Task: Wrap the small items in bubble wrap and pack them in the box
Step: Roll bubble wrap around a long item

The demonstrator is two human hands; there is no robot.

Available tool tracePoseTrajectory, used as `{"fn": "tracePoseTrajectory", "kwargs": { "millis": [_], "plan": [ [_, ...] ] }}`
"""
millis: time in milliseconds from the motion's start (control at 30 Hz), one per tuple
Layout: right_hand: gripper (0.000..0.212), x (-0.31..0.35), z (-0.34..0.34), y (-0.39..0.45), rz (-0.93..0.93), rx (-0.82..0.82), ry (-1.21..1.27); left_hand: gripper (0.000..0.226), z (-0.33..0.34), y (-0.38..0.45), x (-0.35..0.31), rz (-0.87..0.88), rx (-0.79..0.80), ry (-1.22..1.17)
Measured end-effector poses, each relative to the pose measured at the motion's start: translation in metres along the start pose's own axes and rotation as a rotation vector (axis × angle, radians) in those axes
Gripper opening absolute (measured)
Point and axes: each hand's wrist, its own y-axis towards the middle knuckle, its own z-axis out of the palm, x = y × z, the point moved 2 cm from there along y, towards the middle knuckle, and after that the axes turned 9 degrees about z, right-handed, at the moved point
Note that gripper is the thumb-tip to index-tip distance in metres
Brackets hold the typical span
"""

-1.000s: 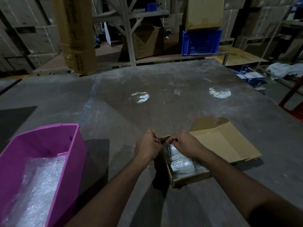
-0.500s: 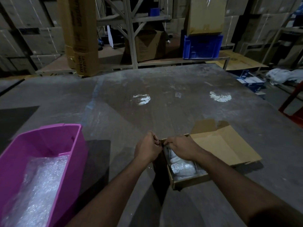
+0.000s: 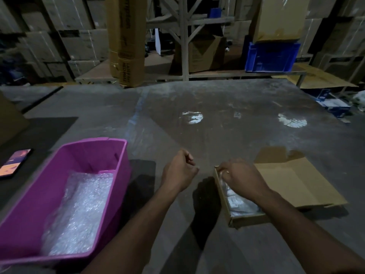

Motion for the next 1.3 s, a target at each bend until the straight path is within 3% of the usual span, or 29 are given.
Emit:
{"fn": "tracePoseTrajectory", "kwargs": {
  "millis": [233,500,700,800,967,1300],
  "plan": [
    [0.022,0.074,-0.018,-0.013,-0.039,-0.083,0.363,0.019,-0.089,-0.032,0.007,0.087,-0.217,-0.09],
    [0.017,0.202,-0.02,-0.041,-0.366,0.009,0.625,0.018,-0.202,-0.075,0.086,-0.047,-0.391,-0.124],
    [0.024,0.293,0.002,-0.055,-0.65,0.052,0.407,0.034,-0.237,-0.106,0.161,-0.247,-0.193,0.164],
    [0.022,0.328,0.029,-0.056,-0.723,0.161,0.065,0.04,-0.239,-0.115,0.186,-0.276,-0.097,0.226],
    [0.012,0.365,0.054,-0.057,-0.699,0.394,-0.385,0.046,-0.246,-0.122,0.205,-0.262,-0.037,0.315],
    [0.027,0.382,0.098,-0.052,-0.588,0.451,-0.562,0.05,-0.25,-0.113,0.214,-0.188,0.04,0.29]
  ]
}}
